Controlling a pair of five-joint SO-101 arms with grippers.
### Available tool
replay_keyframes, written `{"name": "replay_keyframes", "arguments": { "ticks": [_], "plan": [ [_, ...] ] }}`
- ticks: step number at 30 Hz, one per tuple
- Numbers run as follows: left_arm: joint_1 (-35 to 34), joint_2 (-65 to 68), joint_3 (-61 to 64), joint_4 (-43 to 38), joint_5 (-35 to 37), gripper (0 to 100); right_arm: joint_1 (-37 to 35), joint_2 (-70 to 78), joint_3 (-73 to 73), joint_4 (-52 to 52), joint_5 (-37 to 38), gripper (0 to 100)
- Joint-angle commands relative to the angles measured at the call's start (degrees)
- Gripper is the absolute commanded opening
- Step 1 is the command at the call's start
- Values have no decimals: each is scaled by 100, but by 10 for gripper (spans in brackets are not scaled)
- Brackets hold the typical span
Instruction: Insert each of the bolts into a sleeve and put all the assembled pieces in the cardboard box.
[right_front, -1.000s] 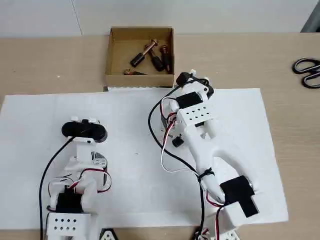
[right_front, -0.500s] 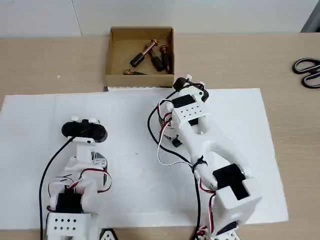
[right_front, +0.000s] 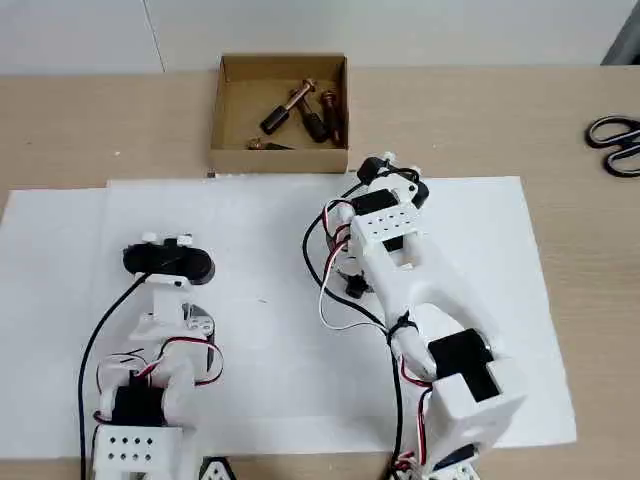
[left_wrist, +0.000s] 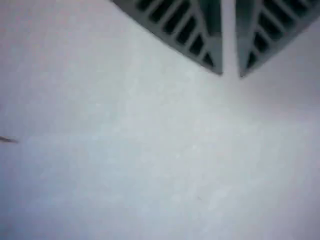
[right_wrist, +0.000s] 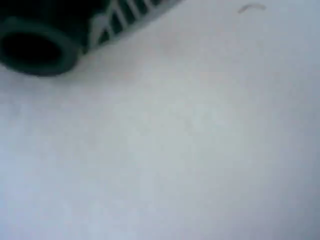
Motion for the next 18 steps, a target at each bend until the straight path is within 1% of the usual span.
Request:
{"name": "replay_keyframes", "arguments": {
  "ticks": [1, 4, 10, 14, 18],
  "plan": [
    [-35, -35, -31, -105, 0, 6, -75, -48, -299, -110, 62, 7],
    [-35, -35, -31, -105, 0, 6, -92, -66, -352, -40, 62, 2],
    [-35, -35, -31, -105, -26, 6, -154, -356, -1125, 884, 70, 2],
    [-35, -35, -31, -105, -26, 6, -163, -655, -1275, 1112, 404, 2],
    [0, -35, -31, -105, -26, 6, -136, -980, -1292, 1420, 466, 2]
  ]
}}
